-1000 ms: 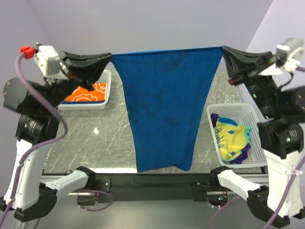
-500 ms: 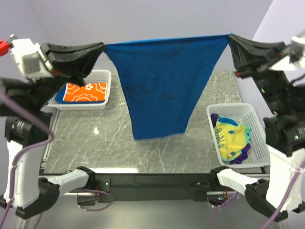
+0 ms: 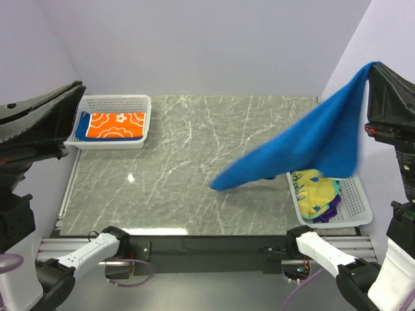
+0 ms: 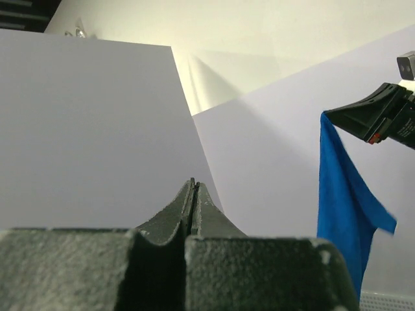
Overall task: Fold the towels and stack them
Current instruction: Flatten out the crumpled towel
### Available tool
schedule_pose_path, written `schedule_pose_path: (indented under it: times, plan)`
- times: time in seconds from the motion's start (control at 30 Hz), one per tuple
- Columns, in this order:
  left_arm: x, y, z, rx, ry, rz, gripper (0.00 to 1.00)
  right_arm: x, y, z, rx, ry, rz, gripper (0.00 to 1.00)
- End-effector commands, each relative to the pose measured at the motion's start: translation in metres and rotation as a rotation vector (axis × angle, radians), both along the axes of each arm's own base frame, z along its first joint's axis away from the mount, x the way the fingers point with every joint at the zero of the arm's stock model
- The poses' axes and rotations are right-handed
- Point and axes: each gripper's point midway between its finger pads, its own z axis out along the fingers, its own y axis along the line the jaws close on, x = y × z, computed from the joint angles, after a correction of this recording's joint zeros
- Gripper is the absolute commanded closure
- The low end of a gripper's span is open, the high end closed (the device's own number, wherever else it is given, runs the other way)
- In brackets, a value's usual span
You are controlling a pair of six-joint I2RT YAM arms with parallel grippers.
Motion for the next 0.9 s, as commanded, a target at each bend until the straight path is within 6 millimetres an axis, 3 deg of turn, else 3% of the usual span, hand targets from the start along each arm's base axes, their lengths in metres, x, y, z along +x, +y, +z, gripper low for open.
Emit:
schedule_pose_path:
  times: [0.0, 0.13, 0.17, 0.23, 0.27, 0.3, 0.33, 0.4, 0.43, 0.5, 0.53, 0.6, 0.63, 0.67, 0.7, 0.73, 0.87]
  plan:
    - [0.020, -0.009, -0.004, -0.002, 0.047, -0.019, 1.00, 0.014, 0.004, 0.005, 0.002, 0.003, 0.004, 1.00]
    - [0.057, -0.027, -0.035, -0.001, 0.178, -0.077, 0.96, 0.049, 0.020, -0.022, -0.014, 0.105, 0.047, 1.00]
    - [0.078, -0.035, -0.056, 0.001, 0.252, -0.083, 0.94, 0.066, 0.028, -0.038, -0.030, 0.154, 0.065, 1.00]
    - [0.096, -0.044, -0.077, -0.006, 0.326, -0.115, 0.83, 0.081, 0.041, -0.058, -0.044, 0.225, 0.117, 1.00]
    - [0.118, -0.052, -0.105, 0.005, 0.411, -0.117, 0.78, 0.098, 0.048, -0.079, -0.051, 0.287, 0.132, 1.00]
    - [0.123, -0.055, -0.115, -0.011, 0.452, -0.138, 0.70, 0.108, 0.052, -0.091, -0.055, 0.322, 0.146, 1.00]
    - [0.142, -0.061, -0.147, -0.002, 0.538, -0.135, 0.65, 0.129, 0.061, -0.118, -0.057, 0.405, 0.164, 1.00]
    - [0.159, -0.060, -0.174, -0.051, 0.641, -0.113, 0.49, 0.149, 0.073, -0.148, -0.065, 0.494, 0.200, 1.00]
    - [0.176, -0.063, -0.208, -0.050, 0.730, -0.091, 0.44, 0.170, 0.084, -0.182, -0.076, 0.588, 0.219, 1.00]
    - [0.190, -0.063, -0.243, -0.068, 0.842, -0.058, 0.30, 0.189, 0.100, -0.213, -0.082, 0.654, 0.209, 1.00]
    - [0.198, -0.066, -0.274, -0.055, 0.917, -0.048, 0.26, 0.207, 0.111, -0.247, -0.102, 0.730, 0.198, 1.00]
    - [0.204, -0.070, -0.305, -0.059, 1.009, -0.059, 0.17, 0.222, 0.128, -0.278, -0.116, 0.804, 0.174, 1.00]
    - [0.208, -0.073, -0.336, -0.052, 1.075, -0.060, 0.15, 0.239, 0.140, -0.309, -0.134, 0.882, 0.166, 1.00]
    - [0.209, -0.075, -0.350, -0.068, 1.125, -0.073, 0.10, 0.247, 0.147, -0.323, -0.137, 0.916, 0.163, 1.00]
    - [0.212, -0.076, -0.365, -0.079, 1.157, -0.069, 0.08, 0.253, 0.155, -0.337, -0.137, 0.954, 0.167, 1.00]
    - [0.215, -0.077, -0.392, -0.081, 1.205, -0.064, 0.06, 0.265, 0.168, -0.366, -0.161, 1.014, 0.169, 1.00]
    - [0.228, -0.083, -0.457, -0.120, 1.358, -0.038, 0.01, 0.295, 0.197, -0.429, -0.235, 1.151, 0.141, 1.00]
